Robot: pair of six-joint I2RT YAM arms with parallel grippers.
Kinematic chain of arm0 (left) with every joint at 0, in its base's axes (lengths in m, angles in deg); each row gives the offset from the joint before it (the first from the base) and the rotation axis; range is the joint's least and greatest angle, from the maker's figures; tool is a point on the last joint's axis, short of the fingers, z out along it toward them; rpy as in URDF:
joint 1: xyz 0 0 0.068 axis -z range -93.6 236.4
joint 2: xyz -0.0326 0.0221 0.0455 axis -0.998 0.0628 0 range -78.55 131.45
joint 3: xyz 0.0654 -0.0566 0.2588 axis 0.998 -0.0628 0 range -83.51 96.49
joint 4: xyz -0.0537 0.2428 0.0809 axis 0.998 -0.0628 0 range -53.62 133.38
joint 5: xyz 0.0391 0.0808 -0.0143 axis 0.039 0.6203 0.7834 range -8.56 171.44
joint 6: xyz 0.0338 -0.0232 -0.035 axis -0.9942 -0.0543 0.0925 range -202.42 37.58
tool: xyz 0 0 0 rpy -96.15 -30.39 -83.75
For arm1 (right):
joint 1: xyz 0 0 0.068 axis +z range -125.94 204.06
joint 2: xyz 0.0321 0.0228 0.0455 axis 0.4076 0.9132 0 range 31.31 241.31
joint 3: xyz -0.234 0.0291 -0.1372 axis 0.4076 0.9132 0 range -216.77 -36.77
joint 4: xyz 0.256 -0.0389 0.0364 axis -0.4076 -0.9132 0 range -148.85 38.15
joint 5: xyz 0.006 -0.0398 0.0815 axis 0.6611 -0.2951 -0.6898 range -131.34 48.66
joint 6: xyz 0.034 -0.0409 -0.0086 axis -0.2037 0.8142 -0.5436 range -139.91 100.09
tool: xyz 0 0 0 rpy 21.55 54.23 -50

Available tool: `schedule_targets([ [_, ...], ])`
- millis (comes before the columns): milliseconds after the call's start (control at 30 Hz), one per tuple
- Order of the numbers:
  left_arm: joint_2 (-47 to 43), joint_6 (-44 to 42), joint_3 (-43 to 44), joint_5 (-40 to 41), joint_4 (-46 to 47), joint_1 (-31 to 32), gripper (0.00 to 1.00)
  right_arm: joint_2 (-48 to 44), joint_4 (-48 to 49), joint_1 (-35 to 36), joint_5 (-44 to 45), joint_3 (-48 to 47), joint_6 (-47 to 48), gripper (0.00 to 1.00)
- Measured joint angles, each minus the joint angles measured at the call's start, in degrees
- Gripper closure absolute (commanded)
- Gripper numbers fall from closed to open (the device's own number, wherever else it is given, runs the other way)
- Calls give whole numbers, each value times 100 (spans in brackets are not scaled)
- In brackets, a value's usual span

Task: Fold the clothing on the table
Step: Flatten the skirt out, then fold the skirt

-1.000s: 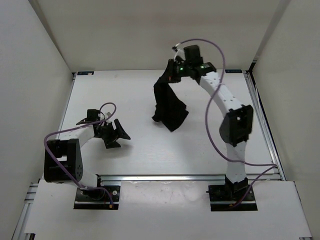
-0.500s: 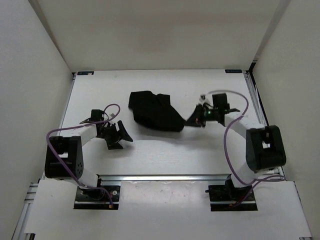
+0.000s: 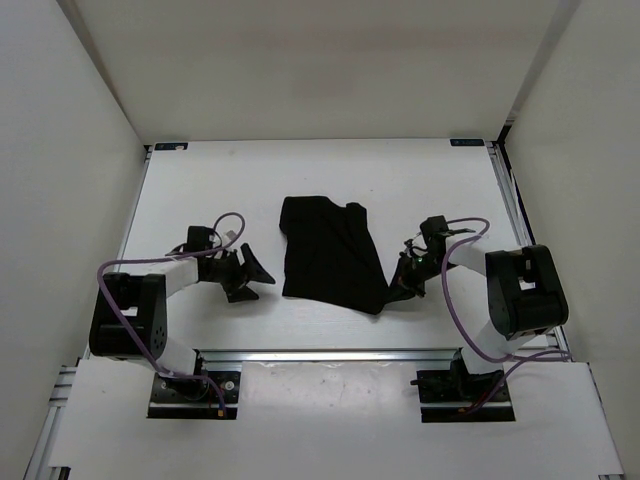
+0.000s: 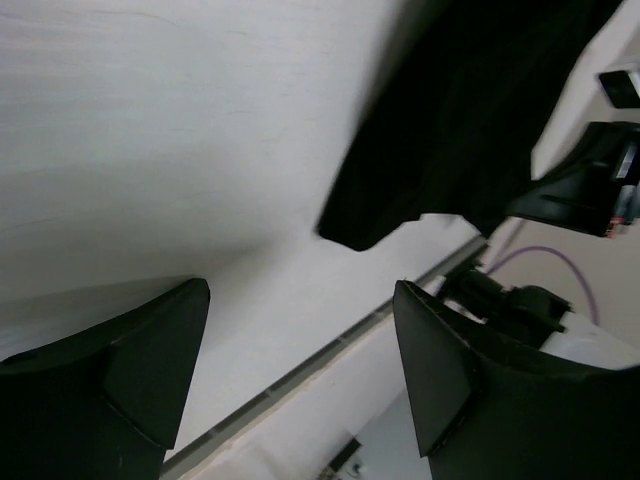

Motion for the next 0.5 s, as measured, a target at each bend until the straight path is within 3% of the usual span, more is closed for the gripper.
schedule_targets([
  [133, 2, 756, -417, -15, 1005, 374, 49, 46, -105, 192, 15, -118, 24, 100],
  [267, 328, 1174, -415, 157, 1759, 772, 49, 116, -267, 269, 39, -334, 111, 100],
  [500, 651, 1325, -15, 647, 2094, 1067, 48, 114, -341, 144, 37, -514, 133, 100],
])
